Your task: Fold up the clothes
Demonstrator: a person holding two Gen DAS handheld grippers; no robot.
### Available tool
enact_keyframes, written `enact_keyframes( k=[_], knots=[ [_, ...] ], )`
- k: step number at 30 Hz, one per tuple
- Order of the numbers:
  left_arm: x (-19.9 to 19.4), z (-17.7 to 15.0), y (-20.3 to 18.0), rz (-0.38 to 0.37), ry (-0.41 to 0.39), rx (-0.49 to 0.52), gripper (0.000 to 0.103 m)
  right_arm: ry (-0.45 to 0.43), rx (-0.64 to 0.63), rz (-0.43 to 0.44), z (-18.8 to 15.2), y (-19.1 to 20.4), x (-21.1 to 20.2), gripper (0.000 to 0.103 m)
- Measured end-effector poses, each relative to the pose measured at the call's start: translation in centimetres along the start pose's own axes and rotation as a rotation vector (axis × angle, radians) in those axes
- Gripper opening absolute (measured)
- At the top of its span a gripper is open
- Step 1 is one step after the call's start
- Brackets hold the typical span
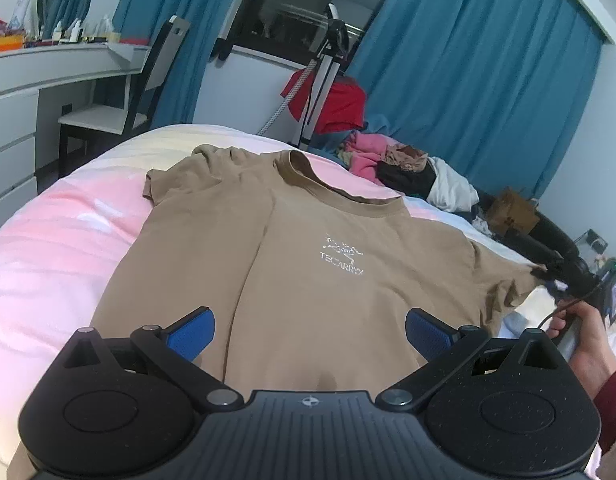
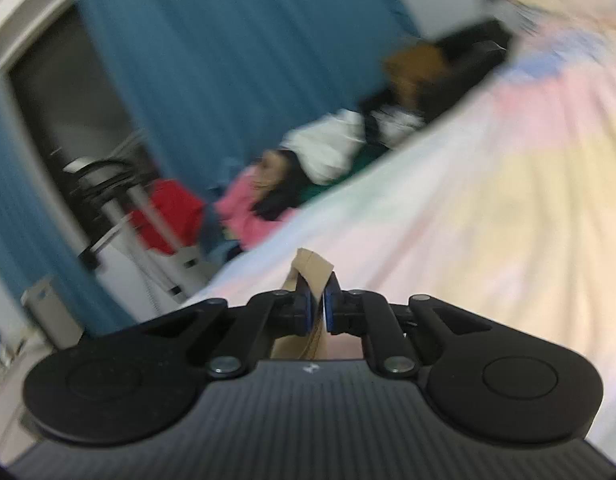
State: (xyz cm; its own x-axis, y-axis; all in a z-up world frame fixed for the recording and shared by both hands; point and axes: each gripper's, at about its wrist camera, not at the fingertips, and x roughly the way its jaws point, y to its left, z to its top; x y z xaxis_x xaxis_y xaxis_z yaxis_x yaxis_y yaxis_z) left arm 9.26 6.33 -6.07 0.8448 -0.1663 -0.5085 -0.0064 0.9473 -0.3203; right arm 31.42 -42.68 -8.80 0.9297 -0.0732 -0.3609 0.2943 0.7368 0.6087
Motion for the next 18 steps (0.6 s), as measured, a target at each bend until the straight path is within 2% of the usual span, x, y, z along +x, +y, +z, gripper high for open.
enact_keyframes(
  k=[2,4,6,9,11,14,16,18],
  knots=[
    [0.1,0.0,0.1,0.002,0.0,0.0,0.103,0.046,0.064,-0.038,-0.2,-1.7,0.2,0.03],
    [0.0,0.1,0.2,0.006,-0.004,-0.001,0.103,0.078,0.122,-0.066,-0.6,-3.2,-0.1,0.056],
    [-0.1,0.2,0.3,0.009,-0.008,-0.007,0.103,0.093,0.177,-0.078,-1.3,-4.6,-0.9,0.073],
    [-0.4,0.3,0.5,0.012,-0.012,-0.018,0.103,0.131,0.276,-0.059,-2.1,-5.7,-2.6,0.073],
    [-0.8,0.3,0.4,0.012,-0.018,-0.017,0.103,0.146,0.311,0.017,-3.0,-5.6,-4.3,0.072],
    [-1.4,0.3,0.3,0.012,-0.027,-0.007,0.103,0.219,0.241,0.145,-3.6,-2.6,-5.4,0.069],
    [-1.6,0.1,0.3,0.015,-0.028,-0.004,0.103,0.259,0.169,0.194,-4.4,-0.2,-5.8,0.052],
    [-1.7,0.0,0.4,0.014,-0.023,-0.009,0.103,0.305,0.118,0.203,-5.8,1.5,-5.2,0.052]
  ],
)
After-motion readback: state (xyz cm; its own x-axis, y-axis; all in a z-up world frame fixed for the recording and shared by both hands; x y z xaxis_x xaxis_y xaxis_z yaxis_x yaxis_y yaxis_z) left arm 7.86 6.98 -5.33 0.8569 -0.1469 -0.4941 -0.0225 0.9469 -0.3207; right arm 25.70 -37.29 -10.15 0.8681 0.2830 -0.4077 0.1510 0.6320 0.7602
